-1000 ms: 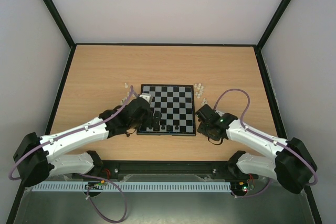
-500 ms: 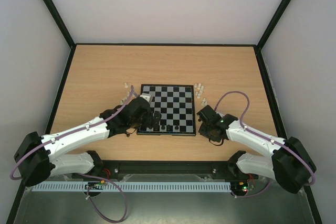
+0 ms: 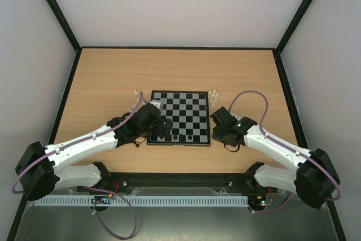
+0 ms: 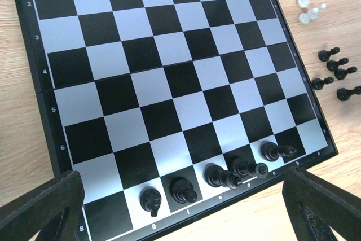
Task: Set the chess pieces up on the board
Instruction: Place the chess piece on the chessboard.
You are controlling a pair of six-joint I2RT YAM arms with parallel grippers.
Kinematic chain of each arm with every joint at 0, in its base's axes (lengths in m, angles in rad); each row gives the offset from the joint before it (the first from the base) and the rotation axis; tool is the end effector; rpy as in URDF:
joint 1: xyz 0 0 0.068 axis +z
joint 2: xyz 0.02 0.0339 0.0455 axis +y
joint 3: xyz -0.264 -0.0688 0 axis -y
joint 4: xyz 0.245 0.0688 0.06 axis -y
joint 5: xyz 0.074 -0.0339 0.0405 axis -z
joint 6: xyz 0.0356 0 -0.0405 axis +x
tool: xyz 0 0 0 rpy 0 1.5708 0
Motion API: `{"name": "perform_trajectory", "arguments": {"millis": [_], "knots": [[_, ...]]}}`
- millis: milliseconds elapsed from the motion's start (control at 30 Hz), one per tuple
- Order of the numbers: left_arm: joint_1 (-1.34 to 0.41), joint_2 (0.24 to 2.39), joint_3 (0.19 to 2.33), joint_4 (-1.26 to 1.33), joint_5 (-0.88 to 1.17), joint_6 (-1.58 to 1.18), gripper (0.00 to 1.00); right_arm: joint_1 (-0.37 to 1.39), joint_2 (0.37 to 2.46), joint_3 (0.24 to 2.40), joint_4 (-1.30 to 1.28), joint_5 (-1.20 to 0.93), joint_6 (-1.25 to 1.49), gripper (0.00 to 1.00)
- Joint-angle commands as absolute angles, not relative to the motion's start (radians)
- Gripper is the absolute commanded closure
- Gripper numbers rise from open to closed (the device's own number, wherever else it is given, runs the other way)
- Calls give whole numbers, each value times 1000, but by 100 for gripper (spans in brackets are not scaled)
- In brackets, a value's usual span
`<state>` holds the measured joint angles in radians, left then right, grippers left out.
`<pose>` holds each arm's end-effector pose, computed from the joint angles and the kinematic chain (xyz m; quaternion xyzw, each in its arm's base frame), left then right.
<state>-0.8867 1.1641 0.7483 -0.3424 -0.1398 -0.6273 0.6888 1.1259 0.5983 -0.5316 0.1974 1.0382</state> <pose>0.1576 -0.1854 0.2368 0.0911 0.9122 -0.2241 0.3306 0.1601 0.1227 0.1853 0.1919 0.9438 0.1294 0.2361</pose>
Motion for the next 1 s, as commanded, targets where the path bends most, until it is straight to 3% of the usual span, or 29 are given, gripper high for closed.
{"name": "perform_trajectory", "arguments": {"millis": [0,400,967], "knots": [[-867,1157,726,-348,-150,-624,0,733,1126,768,-699,285,968,98],[-824,1016,695,-416,-211,-693,1,931,1477,1038,-725,321,823,98],[-817,900,664,-475,-286,-746,1,968,1567,990,-629,250,785,98]]}}
